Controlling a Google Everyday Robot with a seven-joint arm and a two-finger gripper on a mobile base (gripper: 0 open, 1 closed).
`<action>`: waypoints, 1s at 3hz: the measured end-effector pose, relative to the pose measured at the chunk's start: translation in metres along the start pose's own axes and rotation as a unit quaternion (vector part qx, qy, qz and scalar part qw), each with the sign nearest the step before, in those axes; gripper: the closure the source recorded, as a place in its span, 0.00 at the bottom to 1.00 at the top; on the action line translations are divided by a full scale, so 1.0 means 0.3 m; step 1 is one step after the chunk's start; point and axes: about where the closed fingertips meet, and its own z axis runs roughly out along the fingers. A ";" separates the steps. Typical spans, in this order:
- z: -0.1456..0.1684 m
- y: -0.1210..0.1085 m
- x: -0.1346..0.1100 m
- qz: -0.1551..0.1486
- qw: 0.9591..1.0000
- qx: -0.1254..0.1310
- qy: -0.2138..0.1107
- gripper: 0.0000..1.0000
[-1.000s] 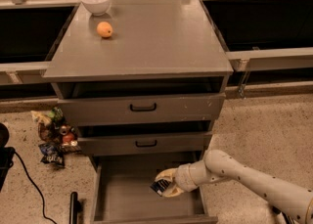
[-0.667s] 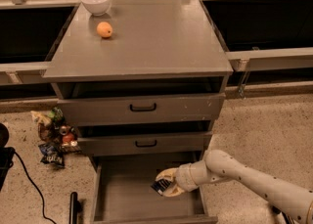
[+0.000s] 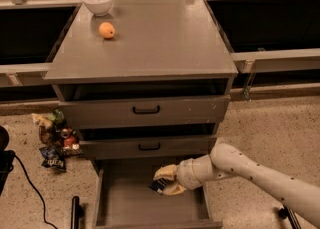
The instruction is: Pick rxbar blueberry from bottom drawer and place on counter
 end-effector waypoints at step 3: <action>-0.128 -0.206 -0.085 -0.077 0.997 -0.018 0.022 1.00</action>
Offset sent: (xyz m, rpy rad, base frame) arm 0.0018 0.0078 0.0537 -0.0388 -0.0896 0.0554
